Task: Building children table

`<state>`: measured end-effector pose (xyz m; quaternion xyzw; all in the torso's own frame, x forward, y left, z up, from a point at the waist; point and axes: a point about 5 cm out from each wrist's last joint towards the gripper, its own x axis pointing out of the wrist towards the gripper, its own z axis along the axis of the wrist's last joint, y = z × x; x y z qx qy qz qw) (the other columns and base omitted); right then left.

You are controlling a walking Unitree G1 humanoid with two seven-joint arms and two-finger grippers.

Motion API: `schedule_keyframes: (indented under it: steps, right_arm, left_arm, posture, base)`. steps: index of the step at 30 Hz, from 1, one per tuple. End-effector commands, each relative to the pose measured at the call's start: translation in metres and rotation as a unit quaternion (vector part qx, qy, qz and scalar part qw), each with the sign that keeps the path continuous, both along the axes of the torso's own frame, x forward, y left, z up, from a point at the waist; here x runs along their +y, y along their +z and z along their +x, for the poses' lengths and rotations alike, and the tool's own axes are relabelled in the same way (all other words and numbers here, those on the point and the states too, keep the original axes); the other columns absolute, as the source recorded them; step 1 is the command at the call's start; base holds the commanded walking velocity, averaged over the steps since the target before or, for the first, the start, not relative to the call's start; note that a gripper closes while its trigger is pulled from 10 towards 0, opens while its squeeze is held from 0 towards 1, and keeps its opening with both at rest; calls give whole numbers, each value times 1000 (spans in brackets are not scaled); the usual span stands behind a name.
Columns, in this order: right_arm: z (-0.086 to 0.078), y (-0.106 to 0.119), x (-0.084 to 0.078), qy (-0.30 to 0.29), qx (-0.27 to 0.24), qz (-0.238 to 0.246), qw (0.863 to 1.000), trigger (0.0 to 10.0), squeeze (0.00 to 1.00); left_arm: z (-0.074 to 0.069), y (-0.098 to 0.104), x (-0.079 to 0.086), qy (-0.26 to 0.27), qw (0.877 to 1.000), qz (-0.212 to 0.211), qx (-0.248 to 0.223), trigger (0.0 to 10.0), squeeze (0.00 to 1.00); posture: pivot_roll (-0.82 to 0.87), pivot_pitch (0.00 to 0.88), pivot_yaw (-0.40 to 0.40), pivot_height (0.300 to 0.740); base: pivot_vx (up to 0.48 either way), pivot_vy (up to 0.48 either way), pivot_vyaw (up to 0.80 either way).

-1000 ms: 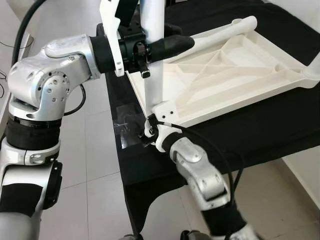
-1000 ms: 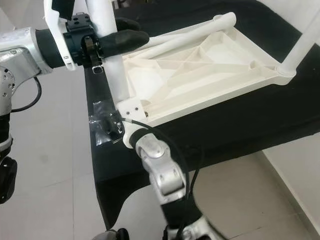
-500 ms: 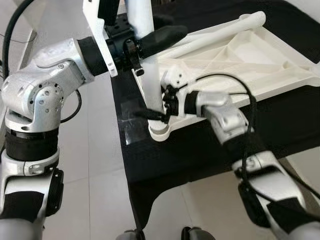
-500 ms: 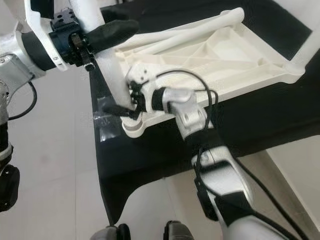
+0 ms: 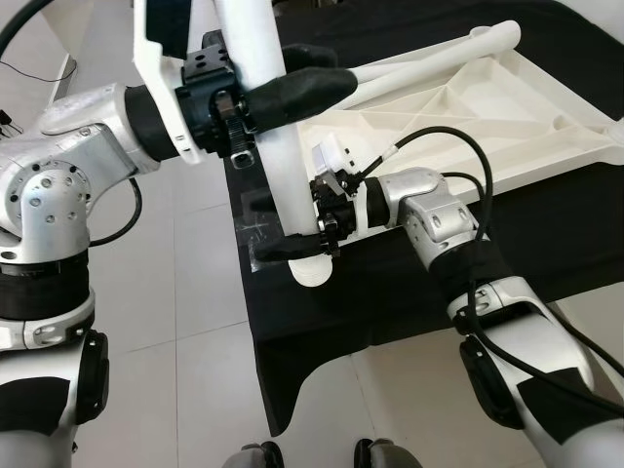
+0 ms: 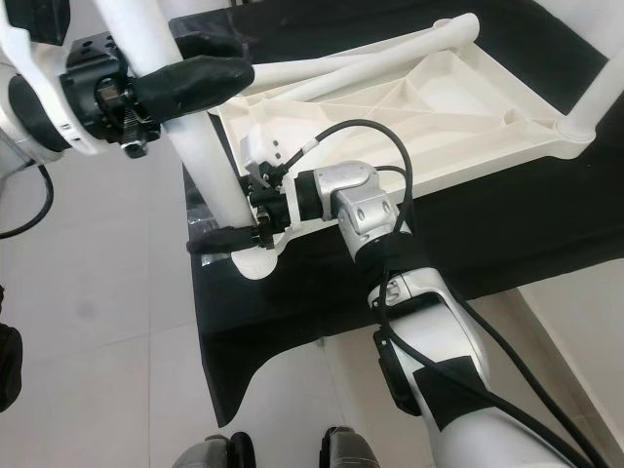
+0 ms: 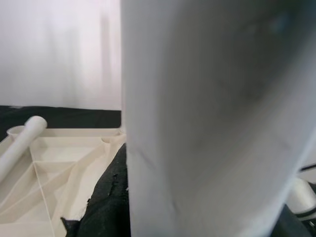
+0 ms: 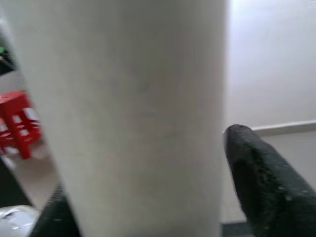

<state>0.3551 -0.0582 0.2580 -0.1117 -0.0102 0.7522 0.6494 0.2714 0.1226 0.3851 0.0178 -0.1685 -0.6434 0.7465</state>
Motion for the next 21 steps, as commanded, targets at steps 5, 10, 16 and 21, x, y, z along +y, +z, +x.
schedule_keyframes:
  steps: [5,10,16,21]
  right_arm:
    - [-1,14,3,33,-17,9,999,0,0]
    - [-12,12,6,86,3,3,996,0,0]
    - [-19,11,15,109,2,12,994,0,0]
    - [-14,11,16,73,-19,18,997,0,0]
  left_arm:
    - [-20,2,-19,-158,986,53,-4,0,0]
    - [-29,15,-22,-206,976,70,-18,0,0]
    - [-37,28,-31,-252,965,72,-25,0,0]
    - [-39,32,-37,-251,965,68,-19,0,0]
  posture:
    - [7,227,26,740]
    - [3,215,29,740]
    - [1,206,34,740]
    - [-1,201,32,740]
  base:
    - [0,0,0]
    - [0,0,0]
    - [0,0,0]
    - [0,0,0]
